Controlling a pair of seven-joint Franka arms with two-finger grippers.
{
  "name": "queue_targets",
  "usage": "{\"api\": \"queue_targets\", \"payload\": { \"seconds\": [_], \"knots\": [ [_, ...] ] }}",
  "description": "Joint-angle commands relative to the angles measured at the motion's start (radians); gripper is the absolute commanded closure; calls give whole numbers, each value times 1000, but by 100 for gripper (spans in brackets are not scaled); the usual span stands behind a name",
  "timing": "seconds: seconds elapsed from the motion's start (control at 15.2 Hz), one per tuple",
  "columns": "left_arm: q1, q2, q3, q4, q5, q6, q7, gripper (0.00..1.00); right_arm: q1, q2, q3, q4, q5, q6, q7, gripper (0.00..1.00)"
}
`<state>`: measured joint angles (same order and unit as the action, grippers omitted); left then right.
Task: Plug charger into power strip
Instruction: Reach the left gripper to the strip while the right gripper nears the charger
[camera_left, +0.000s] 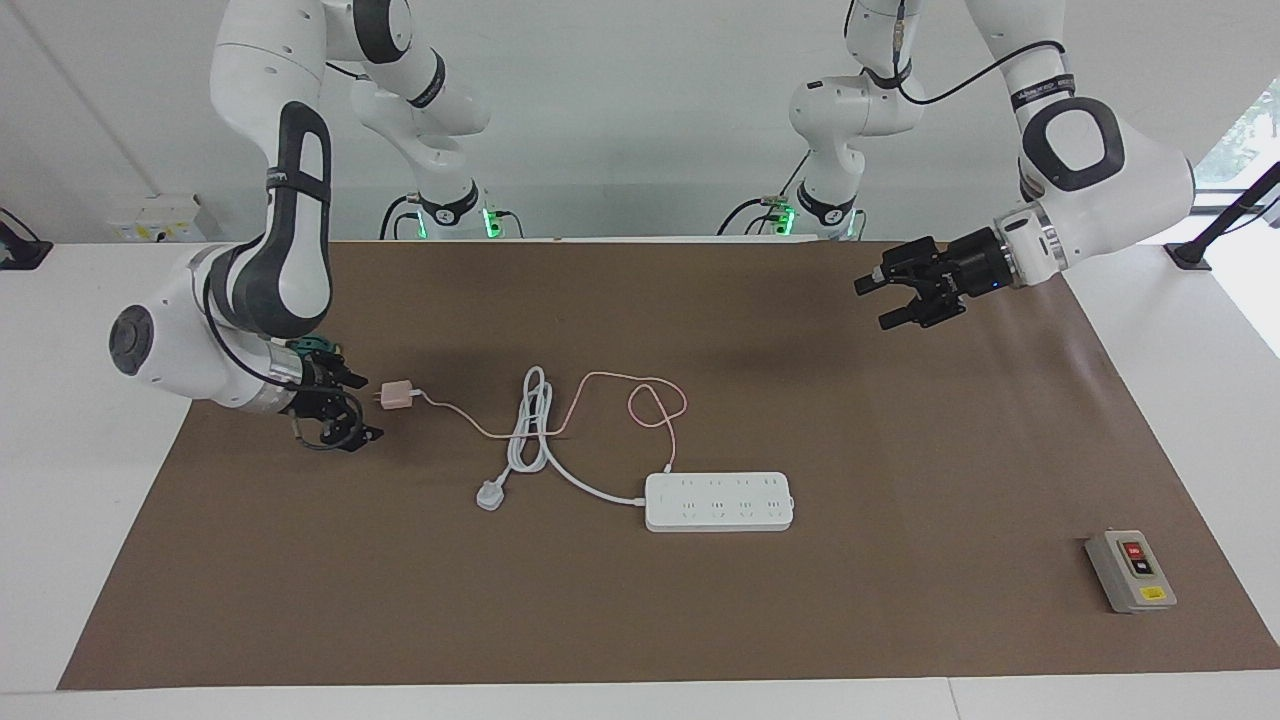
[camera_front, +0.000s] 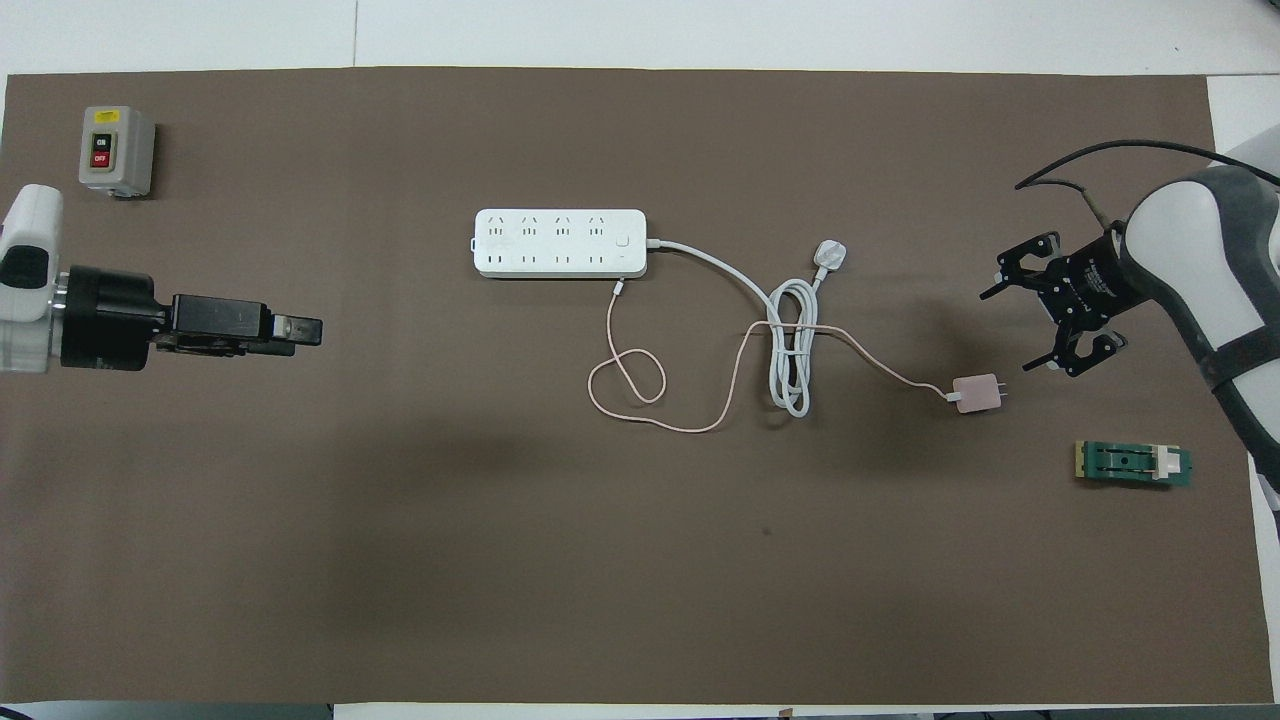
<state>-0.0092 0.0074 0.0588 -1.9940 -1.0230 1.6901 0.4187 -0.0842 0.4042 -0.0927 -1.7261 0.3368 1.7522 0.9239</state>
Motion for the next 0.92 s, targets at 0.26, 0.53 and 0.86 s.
{"api": "queue_targets", "payload": {
  "seconds": [0.26, 0.53, 0.86],
  "knots": [
    [-51, 142, -5, -86, -401, -90, 194, 0, -11, -27, 8, -70, 52, 55, 95, 0],
    [-106, 238, -5, -86, -509, -138, 333, 0, -58, -38, 7, -89, 88, 44, 81, 0],
    [-207, 244, -5, -114, -661, -76, 330, 0, -74, -56, 7, -145, 123, 52, 19, 0]
  ]
}}
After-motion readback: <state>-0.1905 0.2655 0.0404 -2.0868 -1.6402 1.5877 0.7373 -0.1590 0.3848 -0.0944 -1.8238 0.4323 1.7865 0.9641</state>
